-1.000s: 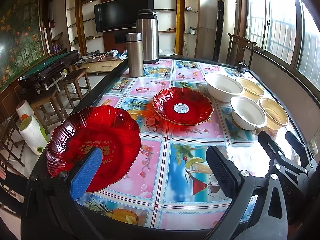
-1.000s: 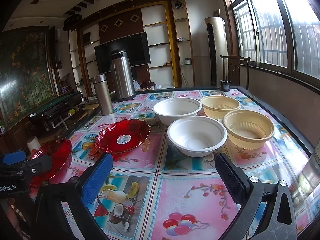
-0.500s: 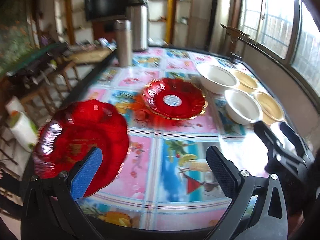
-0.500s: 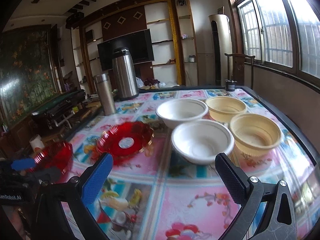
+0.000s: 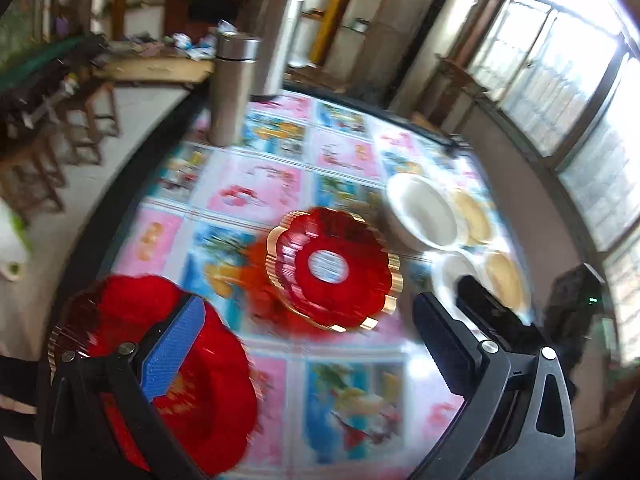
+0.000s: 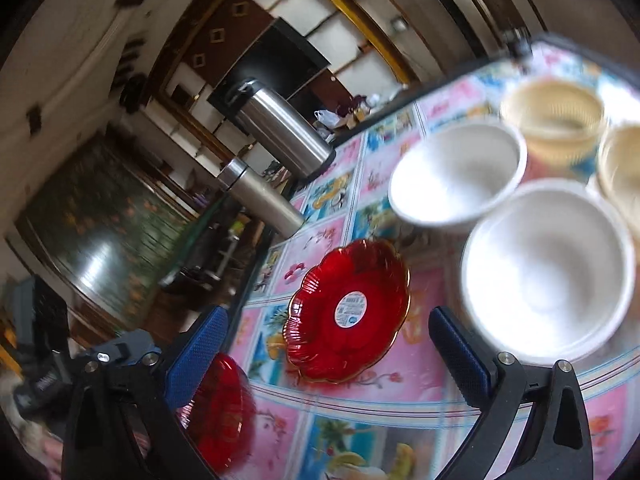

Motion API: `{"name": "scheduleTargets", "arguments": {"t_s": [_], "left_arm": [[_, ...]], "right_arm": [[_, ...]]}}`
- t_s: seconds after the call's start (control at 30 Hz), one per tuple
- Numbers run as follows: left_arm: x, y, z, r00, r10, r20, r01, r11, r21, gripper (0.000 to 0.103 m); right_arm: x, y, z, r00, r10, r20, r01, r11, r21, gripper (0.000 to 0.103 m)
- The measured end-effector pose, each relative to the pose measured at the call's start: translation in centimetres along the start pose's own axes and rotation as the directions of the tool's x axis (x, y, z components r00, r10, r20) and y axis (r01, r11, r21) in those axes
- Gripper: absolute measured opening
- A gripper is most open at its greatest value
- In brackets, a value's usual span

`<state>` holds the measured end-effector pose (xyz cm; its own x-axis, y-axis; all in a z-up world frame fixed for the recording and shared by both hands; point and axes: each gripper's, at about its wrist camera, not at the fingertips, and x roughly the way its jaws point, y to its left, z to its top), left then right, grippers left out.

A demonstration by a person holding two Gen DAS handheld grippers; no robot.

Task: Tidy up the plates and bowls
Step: 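Move the right gripper to the small red scalloped plate and grasp its rim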

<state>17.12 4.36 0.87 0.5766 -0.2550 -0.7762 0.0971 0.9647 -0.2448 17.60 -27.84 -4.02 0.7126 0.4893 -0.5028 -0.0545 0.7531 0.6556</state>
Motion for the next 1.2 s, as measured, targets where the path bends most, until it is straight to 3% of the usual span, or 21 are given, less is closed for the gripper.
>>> {"name": "scheduleTargets", "arguments": {"t_s": [0.07,0.13,0.2,0.33,0.5,0.87,0.97,1.1,1.13,1.2], "left_arm": [[0.7,-0.4,-0.1,0.992,0.115,0.047,-0.115,0.993,0.014,0.103],[1.9,-1.0,-0.2,0.970,0.229,0.082,-0.232,0.972,0.034,0.103],[2.8,-1.1,0.0,0.952,0.292,0.093,-0.297,0.954,0.047,0.103],[3.6,-1.4,0.4,0.930,0.349,0.115,-0.356,0.933,0.050,0.103],[3.5,-2.0,0.6,0.922,0.364,0.130,-0.374,0.925,0.065,0.103],[4.0,-2.3,1.1,0.920,0.374,0.117,-0.384,0.920,0.084,0.103],[5.0,-2.2,1.4,0.936,0.345,0.076,-0.351,0.933,0.083,0.103],[7.9,-1.4,2.4,0.977,0.195,-0.081,-0.193,0.981,0.029,0.103],[9.0,-1.2,2.6,0.982,0.134,-0.132,-0.135,0.991,0.002,0.103],[11.1,-0.8,3.0,0.974,0.055,-0.222,-0.067,0.997,-0.045,0.100]], "right_arm": [[0.9,-0.8,-0.2,0.999,0.041,-0.017,-0.041,0.999,0.025,0.101],[1.5,-0.9,-0.3,0.995,0.088,-0.050,-0.087,0.996,0.028,0.101],[1.8,-1.0,-0.3,0.991,0.120,-0.062,-0.119,0.993,0.027,0.101],[2.4,-1.6,-0.5,0.984,0.153,-0.088,-0.147,0.987,0.070,0.101],[1.9,-2.1,-0.2,0.986,0.151,-0.064,-0.145,0.985,0.094,0.101],[2.5,-1.9,-0.3,0.984,0.155,-0.084,-0.148,0.985,0.085,0.101],[2.9,-2.2,-0.2,0.981,0.164,-0.100,-0.153,0.983,0.104,0.100],[3.8,-2.7,-0.3,0.974,0.188,-0.124,-0.170,0.975,0.142,0.092],[4.0,-2.9,-0.3,0.971,0.198,-0.132,-0.177,0.971,0.160,0.090],[4.6,-3.4,-0.3,0.964,0.218,-0.150,-0.186,0.962,0.198,0.083]]}}
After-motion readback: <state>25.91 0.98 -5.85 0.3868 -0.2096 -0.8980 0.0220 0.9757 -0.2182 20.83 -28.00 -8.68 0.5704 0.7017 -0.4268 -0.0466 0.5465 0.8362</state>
